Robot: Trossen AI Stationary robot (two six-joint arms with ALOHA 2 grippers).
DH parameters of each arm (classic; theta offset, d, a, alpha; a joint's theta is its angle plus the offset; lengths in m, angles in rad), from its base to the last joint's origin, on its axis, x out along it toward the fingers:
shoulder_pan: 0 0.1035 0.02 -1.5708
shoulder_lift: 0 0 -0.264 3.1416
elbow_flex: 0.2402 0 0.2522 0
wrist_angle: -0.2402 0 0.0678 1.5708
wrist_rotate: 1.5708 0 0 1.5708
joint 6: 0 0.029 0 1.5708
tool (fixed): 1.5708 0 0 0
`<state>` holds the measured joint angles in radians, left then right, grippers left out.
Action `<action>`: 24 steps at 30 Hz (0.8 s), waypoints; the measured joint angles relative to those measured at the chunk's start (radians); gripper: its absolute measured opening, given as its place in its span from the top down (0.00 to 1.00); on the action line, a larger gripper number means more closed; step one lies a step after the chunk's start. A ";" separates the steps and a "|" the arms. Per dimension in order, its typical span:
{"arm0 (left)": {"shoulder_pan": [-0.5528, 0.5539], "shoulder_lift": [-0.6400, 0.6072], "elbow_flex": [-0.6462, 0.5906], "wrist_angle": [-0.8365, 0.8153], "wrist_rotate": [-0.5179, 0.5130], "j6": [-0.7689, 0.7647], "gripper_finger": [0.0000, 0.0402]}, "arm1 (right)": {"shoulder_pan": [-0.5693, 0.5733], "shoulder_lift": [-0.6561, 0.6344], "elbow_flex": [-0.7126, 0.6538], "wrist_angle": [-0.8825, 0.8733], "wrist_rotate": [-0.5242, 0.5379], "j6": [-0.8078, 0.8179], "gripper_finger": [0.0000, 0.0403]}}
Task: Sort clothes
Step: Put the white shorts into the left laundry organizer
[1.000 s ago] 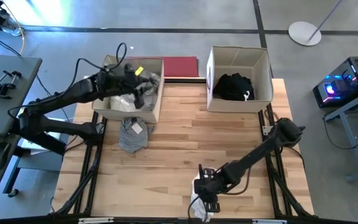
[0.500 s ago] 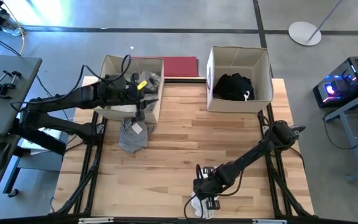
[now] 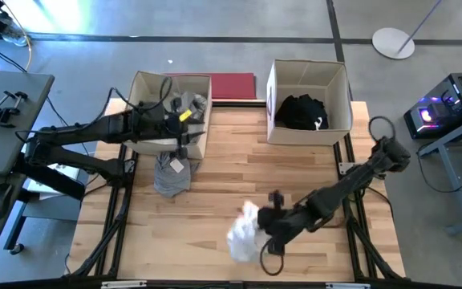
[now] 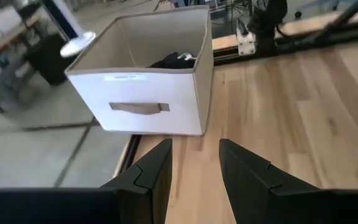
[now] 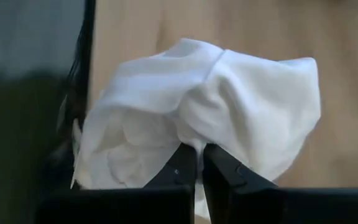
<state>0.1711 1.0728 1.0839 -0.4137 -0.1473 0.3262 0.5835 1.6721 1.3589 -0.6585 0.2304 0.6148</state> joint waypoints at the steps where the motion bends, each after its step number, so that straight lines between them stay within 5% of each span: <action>1: -0.013 -0.002 -0.022 0.022 -0.001 0.034 0.70 | 0.000 -0.021 0.000 0.013 0.070 -0.033 1.00; 7: -0.132 -0.003 -0.200 0.306 0.004 0.133 0.73 | 0.001 -0.073 0.002 0.155 0.422 -0.323 1.00; 12: -0.220 -0.002 -0.392 0.693 0.010 0.132 0.75 | -0.120 -0.049 -0.043 0.296 0.197 -0.436 1.00; 17: -0.301 -0.002 -0.526 0.893 0.011 0.124 0.77 | -0.255 -0.043 -0.328 0.724 -0.015 -0.410 1.00; 20: -0.346 0.002 -0.555 0.881 0.011 0.123 0.77 | -0.322 -0.043 -0.498 1.079 -0.023 -0.363 1.00; 24: -0.386 0.033 -0.566 0.842 0.085 0.139 0.77 | -0.379 -0.043 -0.632 1.477 0.093 -0.298 1.00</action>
<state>-0.2149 1.1054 0.5178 0.4284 -0.0625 0.4650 0.2040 1.6287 0.7265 0.8182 0.3230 0.3169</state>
